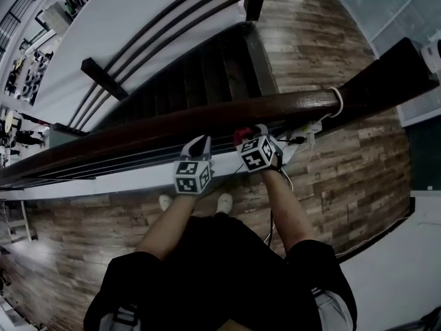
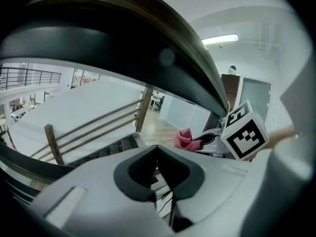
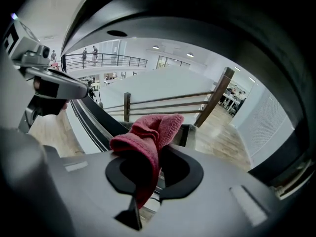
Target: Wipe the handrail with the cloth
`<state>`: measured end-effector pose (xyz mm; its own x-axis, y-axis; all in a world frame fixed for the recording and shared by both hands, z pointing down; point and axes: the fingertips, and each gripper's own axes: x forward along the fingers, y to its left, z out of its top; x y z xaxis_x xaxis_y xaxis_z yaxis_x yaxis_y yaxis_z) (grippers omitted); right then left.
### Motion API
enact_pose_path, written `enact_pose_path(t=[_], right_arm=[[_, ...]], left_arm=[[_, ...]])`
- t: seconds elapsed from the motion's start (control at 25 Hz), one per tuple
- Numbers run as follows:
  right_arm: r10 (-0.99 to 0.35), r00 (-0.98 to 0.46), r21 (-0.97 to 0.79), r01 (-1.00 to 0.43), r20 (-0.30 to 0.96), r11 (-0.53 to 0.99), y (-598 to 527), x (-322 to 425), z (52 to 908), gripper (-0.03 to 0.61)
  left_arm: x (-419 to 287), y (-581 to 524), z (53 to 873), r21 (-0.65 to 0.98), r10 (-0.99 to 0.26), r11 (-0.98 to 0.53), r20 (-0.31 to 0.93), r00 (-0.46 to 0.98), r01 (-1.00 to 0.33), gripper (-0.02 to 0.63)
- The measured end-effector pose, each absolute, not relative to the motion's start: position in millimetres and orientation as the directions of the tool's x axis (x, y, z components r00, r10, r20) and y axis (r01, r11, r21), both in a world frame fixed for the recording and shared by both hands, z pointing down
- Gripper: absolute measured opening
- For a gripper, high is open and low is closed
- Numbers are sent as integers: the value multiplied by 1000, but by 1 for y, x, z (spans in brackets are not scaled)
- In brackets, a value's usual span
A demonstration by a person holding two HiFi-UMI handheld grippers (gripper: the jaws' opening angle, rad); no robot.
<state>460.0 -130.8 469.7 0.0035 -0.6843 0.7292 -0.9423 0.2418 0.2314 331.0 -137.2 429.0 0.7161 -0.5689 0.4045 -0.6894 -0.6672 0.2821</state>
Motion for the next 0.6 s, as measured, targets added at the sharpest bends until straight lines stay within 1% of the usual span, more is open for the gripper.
enact_pose_path(t=[0.28,0.6], right_arm=[[-685,34,234,-951,727,201,-124,486,470,52],[-678,72,250,-953,732,169,-115,510,469,52]], left_arm=[[360,-132,424,282,-532,-703,399,746,-653,0],[376,-130,424,277,-507,-727,401,763,-629,0]])
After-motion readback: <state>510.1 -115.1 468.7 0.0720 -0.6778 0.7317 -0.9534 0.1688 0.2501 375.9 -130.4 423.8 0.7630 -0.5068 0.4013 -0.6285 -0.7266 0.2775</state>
